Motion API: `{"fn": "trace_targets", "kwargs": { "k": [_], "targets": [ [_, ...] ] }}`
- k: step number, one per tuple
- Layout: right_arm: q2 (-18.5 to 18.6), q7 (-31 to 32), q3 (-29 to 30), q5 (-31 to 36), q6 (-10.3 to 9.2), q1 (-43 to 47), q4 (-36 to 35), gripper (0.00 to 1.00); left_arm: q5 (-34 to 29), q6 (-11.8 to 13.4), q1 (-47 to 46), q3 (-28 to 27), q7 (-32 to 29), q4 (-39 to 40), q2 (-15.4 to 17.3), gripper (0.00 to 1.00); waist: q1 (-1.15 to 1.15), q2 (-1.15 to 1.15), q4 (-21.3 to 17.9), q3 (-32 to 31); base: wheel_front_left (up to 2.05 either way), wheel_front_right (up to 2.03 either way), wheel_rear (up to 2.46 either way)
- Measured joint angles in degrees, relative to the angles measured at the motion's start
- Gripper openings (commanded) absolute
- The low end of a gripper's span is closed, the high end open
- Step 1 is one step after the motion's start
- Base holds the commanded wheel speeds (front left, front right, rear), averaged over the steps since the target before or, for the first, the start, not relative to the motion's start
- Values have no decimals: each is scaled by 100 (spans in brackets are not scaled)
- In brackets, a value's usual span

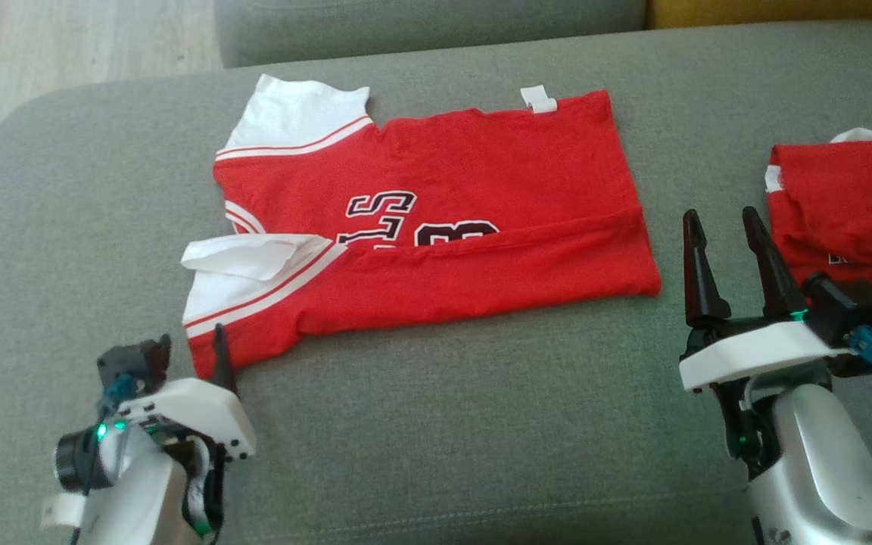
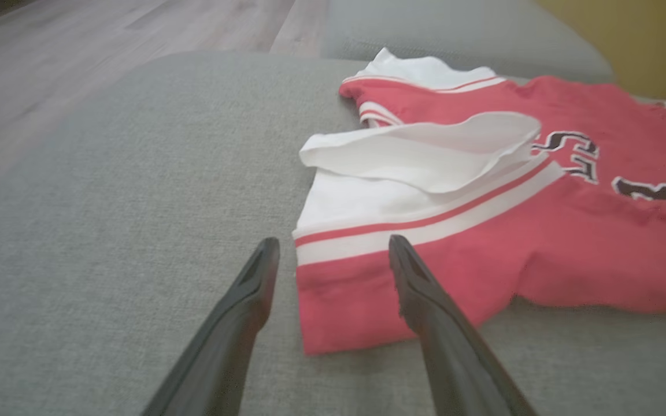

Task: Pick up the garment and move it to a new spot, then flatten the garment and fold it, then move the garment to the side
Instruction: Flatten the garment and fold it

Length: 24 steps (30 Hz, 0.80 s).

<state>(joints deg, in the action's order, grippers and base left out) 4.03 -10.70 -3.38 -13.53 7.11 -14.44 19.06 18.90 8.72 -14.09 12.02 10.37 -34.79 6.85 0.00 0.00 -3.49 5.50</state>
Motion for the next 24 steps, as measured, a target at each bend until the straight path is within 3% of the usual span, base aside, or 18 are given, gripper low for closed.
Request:
{"fn": "trace_targets", "kwargs": {
  "k": [6, 14, 15, 16, 24],
  "targets": [
    [-34, 64, 52, 2, 0, 4, -120, 100, -12, 13, -396, 20, -376, -750, 112, 100, 0, 0, -126, 188, 0, 0, 0],
    [-56, 74, 257, 51, 0, 2, -168, 100, -9, -361, -808, 127, -523, -1237, 153, 99, 0, 0, -235, 354, 0, 0, 0],
    [-57, 124, 305, 60, 0, 2, -159, 100, -7, -404, -854, 151, -523, -1285, 154, 7, 0, 0, -237, 363, 0, 0, 0],
    [-58, 178, 357, 100, 0, 2, -133, 100, 15, -432, -889, 170, -522, -1322, 154, 0, 0, 0, -233, 368, 0, 0, 0],
    [-82, 755, 569, 121, 0, -19, 390, 100, -43, -409, -992, 265, 47, -1335, 118, 0, 0, 0, -30, 393, 0, 0, 0]
  ]
}}
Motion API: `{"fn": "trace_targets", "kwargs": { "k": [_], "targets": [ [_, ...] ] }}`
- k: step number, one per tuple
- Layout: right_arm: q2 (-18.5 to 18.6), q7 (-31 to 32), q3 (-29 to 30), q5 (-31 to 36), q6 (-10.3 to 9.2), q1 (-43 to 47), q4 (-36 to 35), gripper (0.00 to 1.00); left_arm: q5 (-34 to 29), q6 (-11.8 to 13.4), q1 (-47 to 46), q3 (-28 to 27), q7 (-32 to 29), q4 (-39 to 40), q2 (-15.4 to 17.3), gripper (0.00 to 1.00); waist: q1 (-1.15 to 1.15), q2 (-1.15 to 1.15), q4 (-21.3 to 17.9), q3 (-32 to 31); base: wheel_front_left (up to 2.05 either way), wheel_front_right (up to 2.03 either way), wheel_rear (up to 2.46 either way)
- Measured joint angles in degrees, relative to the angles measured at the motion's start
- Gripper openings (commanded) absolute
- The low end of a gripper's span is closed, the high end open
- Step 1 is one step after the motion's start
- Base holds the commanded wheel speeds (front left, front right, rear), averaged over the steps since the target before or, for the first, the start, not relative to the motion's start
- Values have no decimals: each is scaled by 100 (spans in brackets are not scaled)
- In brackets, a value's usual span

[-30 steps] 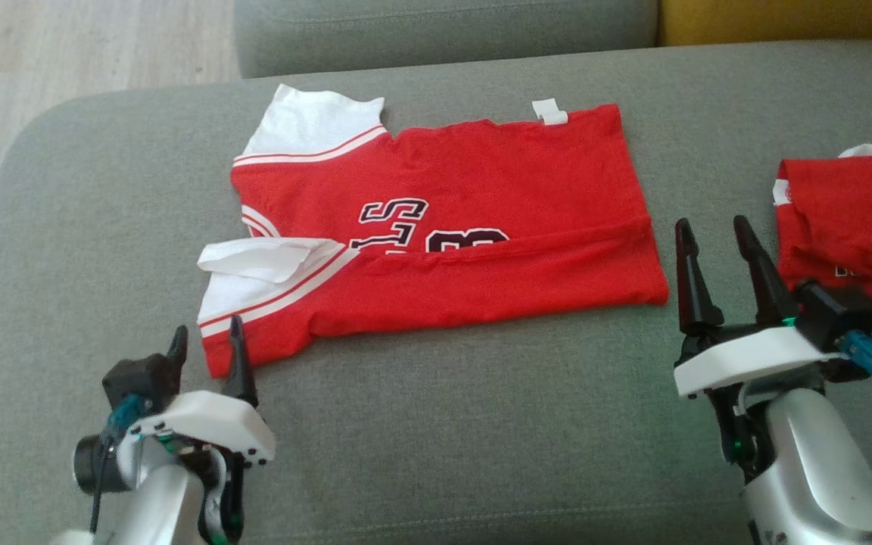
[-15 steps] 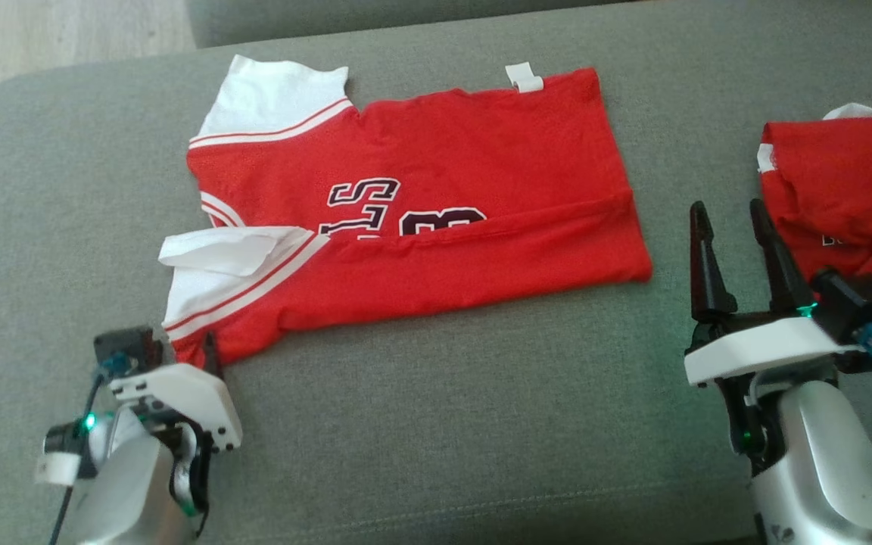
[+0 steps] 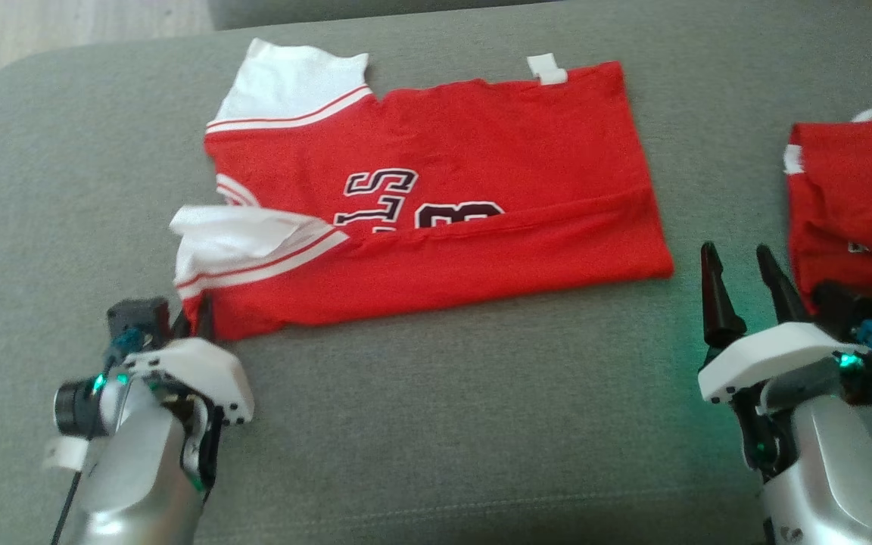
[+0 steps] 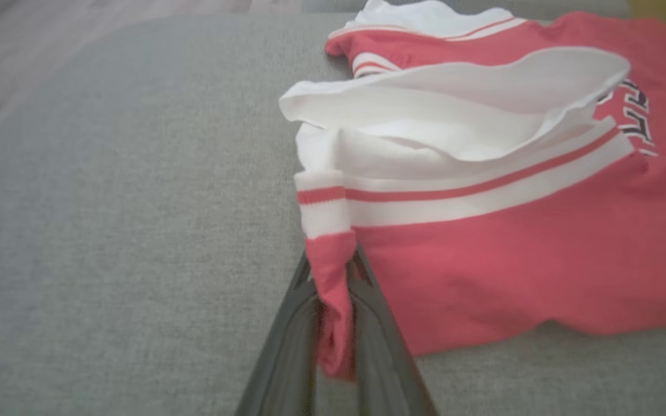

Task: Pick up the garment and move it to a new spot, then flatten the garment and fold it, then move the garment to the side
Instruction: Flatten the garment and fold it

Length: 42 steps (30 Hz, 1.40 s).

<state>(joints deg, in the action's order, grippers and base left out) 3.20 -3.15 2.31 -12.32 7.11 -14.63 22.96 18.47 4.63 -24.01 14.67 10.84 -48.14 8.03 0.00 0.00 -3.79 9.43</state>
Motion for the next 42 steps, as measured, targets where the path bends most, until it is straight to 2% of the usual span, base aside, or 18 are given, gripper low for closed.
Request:
{"fn": "trace_targets", "kwargs": {
  "k": [6, 14, 18, 19, 20, 31, 37, 42],
  "targets": [
    [-21, 326, 140, -578, 0, -277, 831, 100, -433, 43, -173, 388, 222, 476, 64, 0, 0, 0, 281, 49, 0, 0, 0],
    [-22, 366, 313, -614, 0, -1142, 2259, 100, -630, 41, -184, 700, 185, 1020, 142, 0, 0, 0, 628, 223, 0, 0, 0],
    [0, 290, 207, -712, 0, -1496, 2698, 100, -632, 49, -179, 730, 126, 1173, 174, 0, 0, 0, 688, 277, 0, 0, 0],
    [5, 279, 141, -730, 0, -1569, 2780, 57, -636, 53, -176, 734, 85, 1205, 187, 0, 0, 0, 687, 277, 0, 0, 0],
    [5, 218, 63, -728, 0, -1628, 2850, 0, -638, 82, -171, 738, 75, 1241, 202, 0, 0, 0, 680, 276, 0, 0, 0],
    [-5, -298, -352, -870, 0, -1661, 3364, 0, -569, 110, 192, 736, -129, 1422, 405, 0, 0, 0, 462, 35, 0, 0, 0],
    [-10, -279, -363, -985, 0, -1505, 3355, 0, -389, 99, 533, 721, -234, 1535, 474, 0, 0, 0, 396, -226, 0, 0, 0],
    [4, 79, -481, -1106, 0, -1062, 3045, 0, -249, 109, 1031, 693, -410, 1907, 590, 0, 0, 0, 327, -520, 0, 0, 0]
  ]
}}
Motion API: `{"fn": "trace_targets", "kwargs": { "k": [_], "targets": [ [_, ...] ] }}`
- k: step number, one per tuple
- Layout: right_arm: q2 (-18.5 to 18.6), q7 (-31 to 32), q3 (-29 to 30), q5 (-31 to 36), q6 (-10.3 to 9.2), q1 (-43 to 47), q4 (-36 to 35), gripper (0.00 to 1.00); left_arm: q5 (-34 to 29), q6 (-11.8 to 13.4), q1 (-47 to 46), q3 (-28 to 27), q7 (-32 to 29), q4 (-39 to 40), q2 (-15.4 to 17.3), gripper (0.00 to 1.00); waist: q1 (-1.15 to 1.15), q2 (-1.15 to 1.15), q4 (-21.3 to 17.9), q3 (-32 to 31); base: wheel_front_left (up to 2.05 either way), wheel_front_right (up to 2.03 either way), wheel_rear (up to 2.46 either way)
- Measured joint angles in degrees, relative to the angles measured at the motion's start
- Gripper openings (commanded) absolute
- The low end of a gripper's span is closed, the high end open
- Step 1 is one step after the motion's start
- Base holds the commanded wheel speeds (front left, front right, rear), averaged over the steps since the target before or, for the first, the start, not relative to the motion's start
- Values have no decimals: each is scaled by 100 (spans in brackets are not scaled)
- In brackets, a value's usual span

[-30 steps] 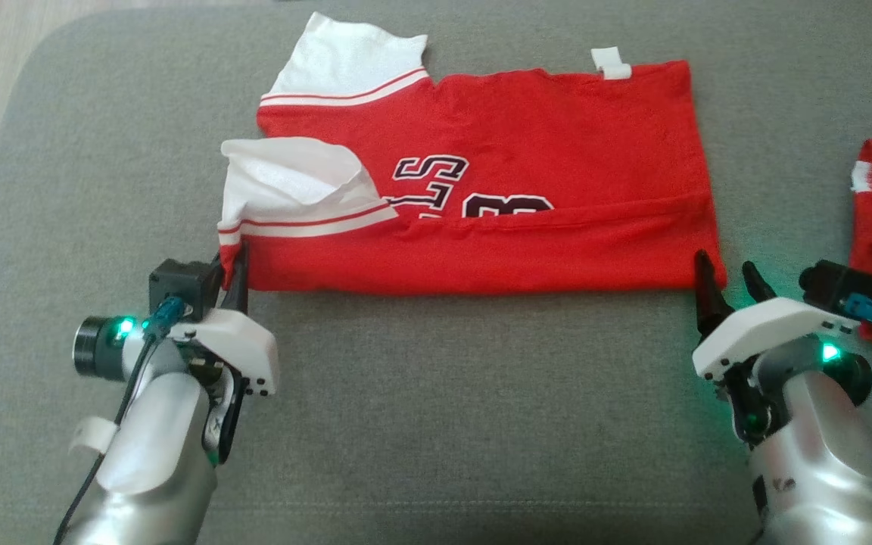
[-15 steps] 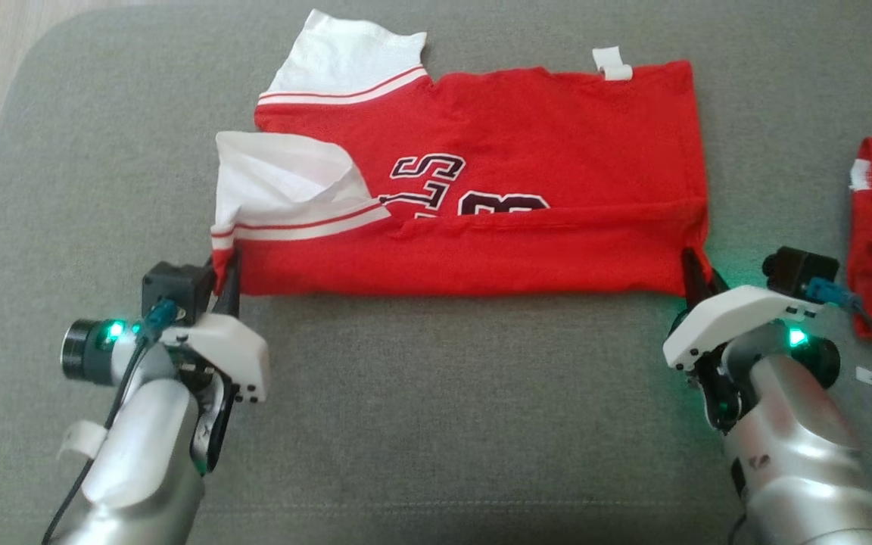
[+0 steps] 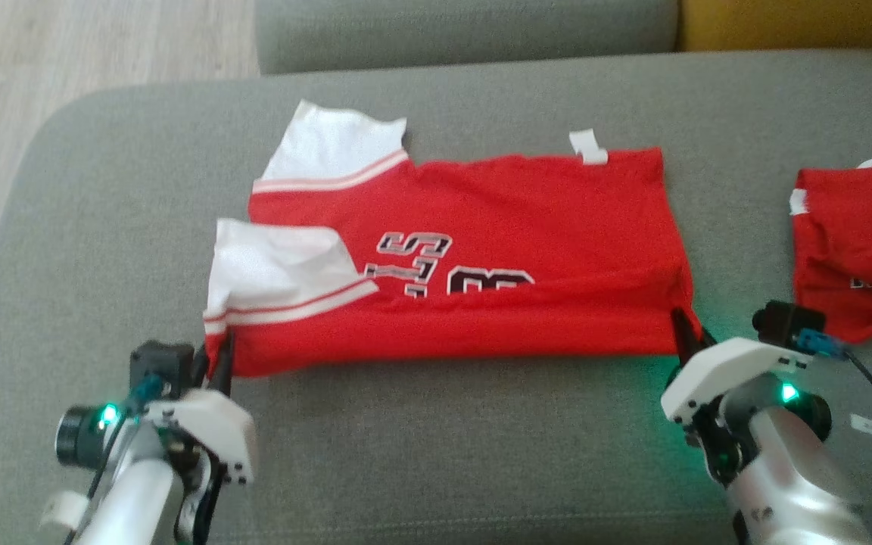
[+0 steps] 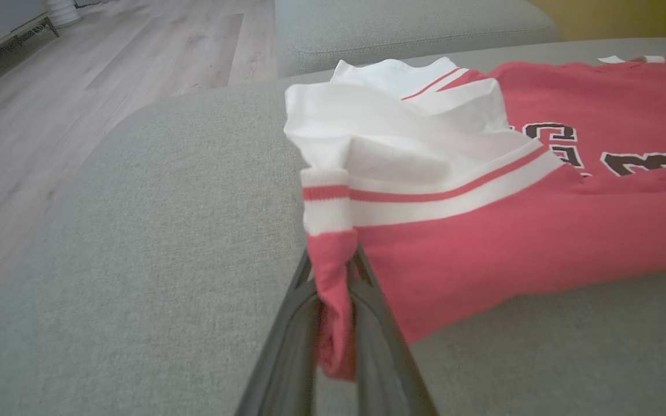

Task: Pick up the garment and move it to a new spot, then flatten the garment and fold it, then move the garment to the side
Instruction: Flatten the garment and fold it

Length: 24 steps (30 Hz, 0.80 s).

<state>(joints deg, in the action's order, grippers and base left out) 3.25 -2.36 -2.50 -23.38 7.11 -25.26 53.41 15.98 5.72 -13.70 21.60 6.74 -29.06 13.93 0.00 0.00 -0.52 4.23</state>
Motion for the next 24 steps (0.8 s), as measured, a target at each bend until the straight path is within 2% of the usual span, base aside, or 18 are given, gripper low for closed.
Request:
{"fn": "trace_targets", "kwargs": {
  "k": [7, 15, 16, 17, 18, 19, 24],
  "targets": [
    [174, 849, -1, -330, 0, 800, -982, 0, 175, 62, 810, 5, -400, 800, 167, 0, 0, 0, -70, -386, 0, 0, 0],
    [177, 1659, 374, -214, 0, 1938, -2306, 0, 341, 190, 1454, 19, -875, 1478, 330, 0, 0, 0, -153, -479, 0, 0, 0],
    [149, 1664, 446, -146, 0, 2001, -2446, 25, 341, 190, 1458, 32, -887, 1503, 335, 0, 0, 0, -162, -467, 0, 0, 0],
    [123, 1708, 511, -60, 0, 2037, -2591, 85, 341, 193, 1458, 44, -926, 1523, 334, 0, 0, 0, -171, -453, 0, 0, 0],
    [99, 1708, 582, 23, 0, 2049, -2724, 100, 341, 213, 1457, 55, -948, 1533, 333, 31, 0, 0, -181, -441, 0, 0, 0],
    [77, 1708, 654, 101, 0, 2049, -2862, 100, 338, 254, 1457, 64, -975, 1534, 332, 100, 0, 0, -192, -428, 0, 0, 0],
    [60, 1440, 1059, 442, 0, 2016, -3582, 100, 323, 530, 1421, -77, -768, 1538, 335, 100, 0, 0, -245, -332, 0, 0, 0]
  ]
}}
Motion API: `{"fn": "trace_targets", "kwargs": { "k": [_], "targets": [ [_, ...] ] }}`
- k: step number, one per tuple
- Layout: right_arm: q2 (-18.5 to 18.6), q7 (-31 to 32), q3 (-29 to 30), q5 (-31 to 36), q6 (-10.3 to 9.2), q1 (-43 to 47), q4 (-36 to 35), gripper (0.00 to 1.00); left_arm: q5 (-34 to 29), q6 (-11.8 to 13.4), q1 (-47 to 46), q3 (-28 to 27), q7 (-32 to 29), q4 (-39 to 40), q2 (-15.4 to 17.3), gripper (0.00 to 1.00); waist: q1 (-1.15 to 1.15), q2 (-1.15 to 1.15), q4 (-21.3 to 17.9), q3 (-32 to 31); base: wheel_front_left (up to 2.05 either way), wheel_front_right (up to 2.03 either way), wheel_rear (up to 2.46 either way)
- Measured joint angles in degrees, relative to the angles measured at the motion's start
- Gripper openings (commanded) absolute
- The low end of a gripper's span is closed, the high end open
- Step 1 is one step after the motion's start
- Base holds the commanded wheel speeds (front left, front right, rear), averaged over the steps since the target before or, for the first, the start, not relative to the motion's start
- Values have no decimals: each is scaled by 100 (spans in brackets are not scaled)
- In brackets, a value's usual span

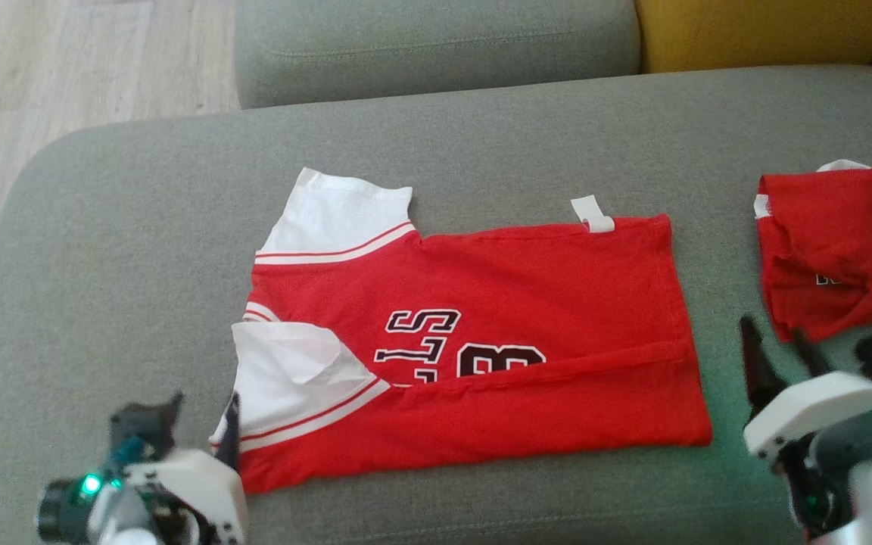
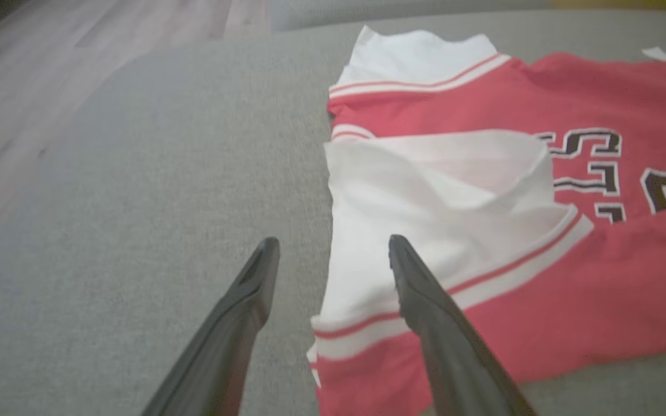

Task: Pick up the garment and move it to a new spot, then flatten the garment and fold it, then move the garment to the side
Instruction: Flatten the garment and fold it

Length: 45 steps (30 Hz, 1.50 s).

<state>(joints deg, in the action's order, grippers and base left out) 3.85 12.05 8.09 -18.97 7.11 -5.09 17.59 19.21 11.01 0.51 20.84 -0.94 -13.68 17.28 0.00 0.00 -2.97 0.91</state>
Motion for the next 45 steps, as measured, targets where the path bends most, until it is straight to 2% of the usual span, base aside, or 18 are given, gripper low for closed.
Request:
{"fn": "trace_targets", "kwargs": {
  "k": [3, 6, 9, 13, 17, 18, 19, 20, 24, 28, 33, 39, 45],
  "targets": [
    [-53, -322, 125, 102, 0, -85, -314, 100, 3, 166, -148, -219, 378, 77, -33, 100, 0, 0, -36, 48, 0, 0, 0],
    [-83, -604, 113, 244, 0, -220, -501, 100, 19, 166, -396, -345, 710, 168, -78, 100, 0, 0, -79, 102, 0, 0, 0],
    [-93, -736, -3, 302, 0, -348, -571, 100, 19, 133, -655, -322, 809, 210, -113, 100, 0, 0, -123, 176, 0, 0, 0],
    [-108, -759, -123, 412, 0, -554, -572, 100, -13, -83, -1148, -215, 676, 90, -76, 100, 0, 0, -191, 350, 0, 0, 0],
    [-108, -759, -235, 556, 0, -985, -569, 100, -122, -487, -2027, 23, 247, -212, 59, 100, 0, 0, -280, 618, 0, 0, 0],
    [-108, -759, -235, 556, 0, -985, -569, 100, -122, -487, -2027, 23, 247, -212, 59, 100, 0, 0, -280, 618, 0, 0, 0],
    [-108, -756, -275, 606, 0, -1270, -571, 100, -130, -812, -2600, 138, -130, -469, 136, 100, 0, 0, -335, 783, 0, 0, 0],
    [-108, -756, -275, 606, 0, -1270, -571, 100, -130, -812, -2600, 138, -130, -469, 136, 100, 0, 0, -335, 783, 0, 0, 0],
    [-94, -728, -383, 726, 0, -1853, -570, 100, 2, -1459, -3734, 311, -1001, -1222, 297, 100, 0, 0, -480, 1140, 0, 0, 0],
    [-62, -692, -566, 749, 0, -2342, -568, 100, 1, -1749, -4664, 521, -1626, -1987, 597, 100, 0, 0, -688, 1509, 0, 0, 0],
    [-26, -692, -699, 747, 0, -2692, -563, 100, 18, -1820, -5449, 894, -2148, -2675, 829, 100, -1, 0, -958, 1944, 0, 0, 0],
    [-21, -722, -809, 734, 0, -2844, -493, 100, 413, -1858, -5982, 1541, -2134, -3117, 1021, 100, -1, 0, -1284, 2351, 0, 0, 0],
    [-22, -758, -837, 730, 0, -2860, -469, 100, 630, -1858, -6262, 1965, -2090, -3430, 1042, 100, -1, 0, -1402, 2471, 0, 0, 0]
  ]
}}
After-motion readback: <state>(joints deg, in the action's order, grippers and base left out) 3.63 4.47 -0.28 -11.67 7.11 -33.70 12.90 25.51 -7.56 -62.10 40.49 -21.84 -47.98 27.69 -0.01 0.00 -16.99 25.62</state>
